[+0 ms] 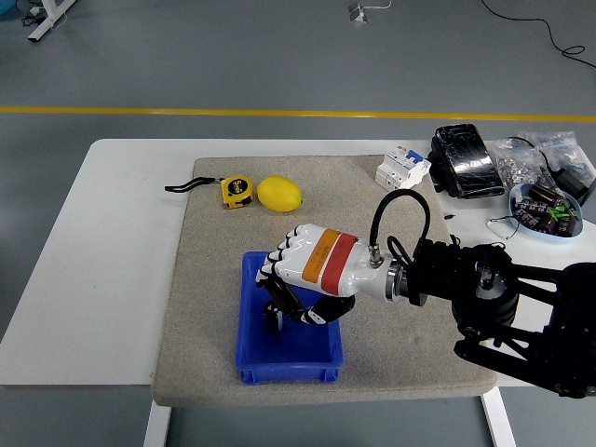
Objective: Pick up the battery,place it into the box
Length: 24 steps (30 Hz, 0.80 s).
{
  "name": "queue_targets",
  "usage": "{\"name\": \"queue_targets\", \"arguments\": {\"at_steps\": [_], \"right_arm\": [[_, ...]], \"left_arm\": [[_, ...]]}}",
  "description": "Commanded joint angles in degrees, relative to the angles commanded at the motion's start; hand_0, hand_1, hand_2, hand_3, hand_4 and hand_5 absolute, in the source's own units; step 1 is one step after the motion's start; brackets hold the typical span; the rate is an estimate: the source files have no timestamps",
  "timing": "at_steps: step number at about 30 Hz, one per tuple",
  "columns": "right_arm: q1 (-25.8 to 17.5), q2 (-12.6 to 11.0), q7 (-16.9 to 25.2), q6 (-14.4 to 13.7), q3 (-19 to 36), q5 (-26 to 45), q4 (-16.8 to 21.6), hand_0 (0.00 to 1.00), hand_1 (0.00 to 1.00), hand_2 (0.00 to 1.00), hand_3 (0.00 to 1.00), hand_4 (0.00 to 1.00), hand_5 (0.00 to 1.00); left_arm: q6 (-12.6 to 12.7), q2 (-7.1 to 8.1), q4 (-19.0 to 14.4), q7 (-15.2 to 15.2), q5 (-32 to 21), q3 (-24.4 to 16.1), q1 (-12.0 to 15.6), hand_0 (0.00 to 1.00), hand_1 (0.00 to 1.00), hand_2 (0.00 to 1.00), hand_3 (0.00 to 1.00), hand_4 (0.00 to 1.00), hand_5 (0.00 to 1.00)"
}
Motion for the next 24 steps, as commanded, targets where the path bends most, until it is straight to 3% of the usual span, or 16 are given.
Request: {"name": "queue_targets", "arguments": {"at_steps": [2, 14, 24], "right_arm": [[0.07, 0.04, -0.16, 0.29, -0.08, -0.04, -0.07, 0.783, 0.772, 0.869, 0.916, 0.869, 0.203], [-0.45, -0.66, -0.27, 0.0, 1.78, -0.02, -0.09, 0.795, 0.784, 0.885, 0.937, 0.878, 0.212], [-2.96, -2.18, -0.28, -2.79, 11.51, 2.65, -1.06, 0.788, 0.779, 0.881, 0.934, 0.892, 0.232]], "left_arm": [[0.02, 0.03, 0.01, -0.05, -0.1, 0.03, 0.0, 0.741, 0.705, 0.759, 0.69, 0.714, 0.696], [-0.14, 0.13, 0.04, 0.11, 0.26, -0.18, 0.06, 0.74, 0.699, 0.755, 0.69, 0.715, 0.693], [0.0, 0.12, 0.05, 0.13, -0.05, 0.0, 0.15, 0.741, 0.697, 0.754, 0.69, 0.715, 0.693]]}}
